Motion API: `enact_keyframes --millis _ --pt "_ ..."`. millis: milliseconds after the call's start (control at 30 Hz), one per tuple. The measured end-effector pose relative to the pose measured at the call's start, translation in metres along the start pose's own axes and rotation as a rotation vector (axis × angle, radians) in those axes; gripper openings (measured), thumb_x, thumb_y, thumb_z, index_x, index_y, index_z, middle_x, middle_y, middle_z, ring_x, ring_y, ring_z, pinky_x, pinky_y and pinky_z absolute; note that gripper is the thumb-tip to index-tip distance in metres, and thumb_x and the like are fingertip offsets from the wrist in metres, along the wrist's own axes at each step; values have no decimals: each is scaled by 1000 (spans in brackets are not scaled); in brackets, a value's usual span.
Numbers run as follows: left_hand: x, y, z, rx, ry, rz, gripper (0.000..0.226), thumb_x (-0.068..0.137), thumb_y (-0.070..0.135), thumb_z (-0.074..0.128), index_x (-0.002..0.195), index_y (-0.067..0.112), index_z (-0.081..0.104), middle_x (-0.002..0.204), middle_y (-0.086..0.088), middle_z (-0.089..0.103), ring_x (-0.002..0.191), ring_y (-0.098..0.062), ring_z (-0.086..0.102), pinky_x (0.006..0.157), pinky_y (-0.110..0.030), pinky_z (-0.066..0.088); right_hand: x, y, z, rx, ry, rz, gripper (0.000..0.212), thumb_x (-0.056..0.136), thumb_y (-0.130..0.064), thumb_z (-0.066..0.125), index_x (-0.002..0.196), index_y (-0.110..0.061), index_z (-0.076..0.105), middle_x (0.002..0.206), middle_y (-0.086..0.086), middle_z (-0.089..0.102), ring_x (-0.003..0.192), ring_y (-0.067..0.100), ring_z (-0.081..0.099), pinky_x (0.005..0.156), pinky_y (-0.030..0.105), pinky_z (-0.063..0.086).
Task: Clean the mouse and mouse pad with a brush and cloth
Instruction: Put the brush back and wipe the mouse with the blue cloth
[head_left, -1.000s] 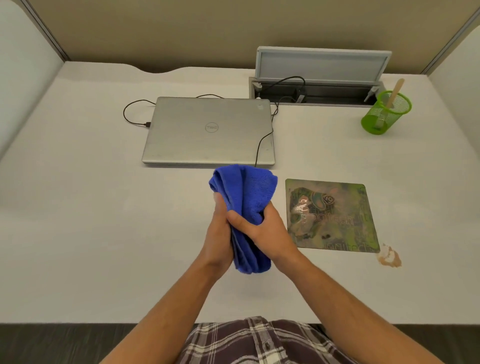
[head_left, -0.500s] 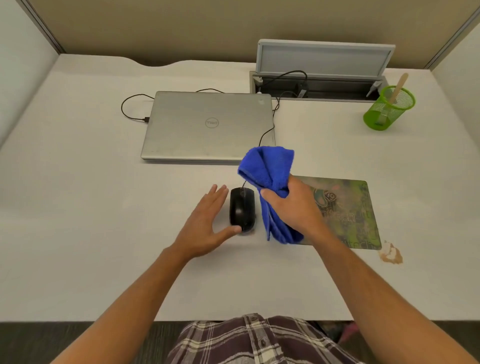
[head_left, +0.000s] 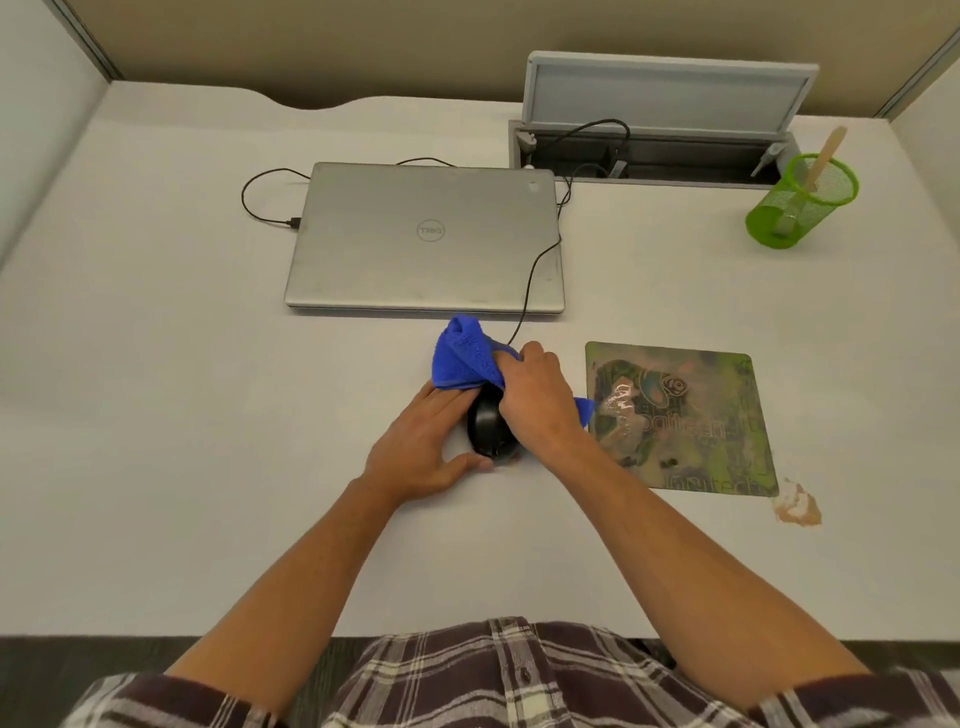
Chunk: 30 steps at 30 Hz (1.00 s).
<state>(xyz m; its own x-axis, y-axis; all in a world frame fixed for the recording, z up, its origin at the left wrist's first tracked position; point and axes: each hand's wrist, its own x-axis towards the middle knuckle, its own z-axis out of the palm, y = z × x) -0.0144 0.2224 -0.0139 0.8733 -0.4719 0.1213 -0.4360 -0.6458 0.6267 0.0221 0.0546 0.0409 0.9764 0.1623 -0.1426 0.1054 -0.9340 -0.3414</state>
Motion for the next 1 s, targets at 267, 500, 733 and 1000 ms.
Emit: enact_keyframes --millis 267,500,733,1000 --pt "0 -1 2 5 46 38 69 84 55 65 136 14 49 140 -3 51 135 -25 39 108 -45 37 -20 -2 0 110 -2 27 35 88 1 47 120 -9 56 98 10 45 82 21 38 68 30 34" --pt "-3 0 4 4 50 -19 55 82 46 71 127 19 58 134 -4 56 129 -24 45 104 -51 41 -48 -2 0 191 -32 29 36 86 2 50 119 -10 59 92 5 42 80 19 38 69 24 29" --pt "-4 0 4 -1 71 7 64 82 42 69 138 18 47 143 -10 49 136 -21 37 110 -51 36 -46 9 -30 411 -108 70 17 89 -9 57 75 -18 53 79 5 60 71 24 56 61 33 42" --pt "-3 -4 4 91 0 -11 85 85 60 60 150 12 32 156 -4 31 148 -17 18 121 -42 14 19 10 -10 204 -19 69 7 86 -4 55 89 -11 54 88 9 45 76 27 50 65 32 34"
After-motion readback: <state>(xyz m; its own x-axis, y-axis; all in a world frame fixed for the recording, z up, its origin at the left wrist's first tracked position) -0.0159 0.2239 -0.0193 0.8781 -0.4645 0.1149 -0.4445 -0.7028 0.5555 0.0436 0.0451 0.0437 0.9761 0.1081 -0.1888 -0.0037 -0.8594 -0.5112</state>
